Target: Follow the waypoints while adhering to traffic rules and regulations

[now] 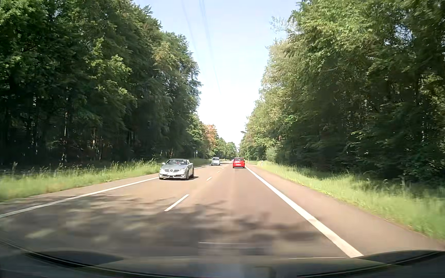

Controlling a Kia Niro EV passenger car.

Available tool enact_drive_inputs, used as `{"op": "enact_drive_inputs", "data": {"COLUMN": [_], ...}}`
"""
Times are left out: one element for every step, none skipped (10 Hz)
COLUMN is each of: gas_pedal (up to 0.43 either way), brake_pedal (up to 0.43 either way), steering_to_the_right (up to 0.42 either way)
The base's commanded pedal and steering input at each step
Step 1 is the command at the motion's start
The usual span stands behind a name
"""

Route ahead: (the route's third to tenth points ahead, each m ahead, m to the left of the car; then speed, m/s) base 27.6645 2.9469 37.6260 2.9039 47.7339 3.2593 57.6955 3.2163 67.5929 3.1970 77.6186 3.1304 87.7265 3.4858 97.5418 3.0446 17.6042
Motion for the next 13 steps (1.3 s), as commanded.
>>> {"op": "enact_drive_inputs", "data": {"gas_pedal": [0.118, 0.118, 0.118, 0.118, 0.11, 0.098, 0.098, 0.098, 0.098, 0.098, 0.098, 0.098, 0.087], "brake_pedal": [0.03, 0.03, 0.03, 0.03, 0.03, 0.03, 0.03, 0.03, 0.024, 0.03, 0.03, 0.03, 0.03], "steering_to_the_right": [0.001, 0.001, 0.002, 0.001, 0.002, 0.001, 0.001, 0.001, 0.001, 0.001, 0.001, 0.001, 0.001]}}
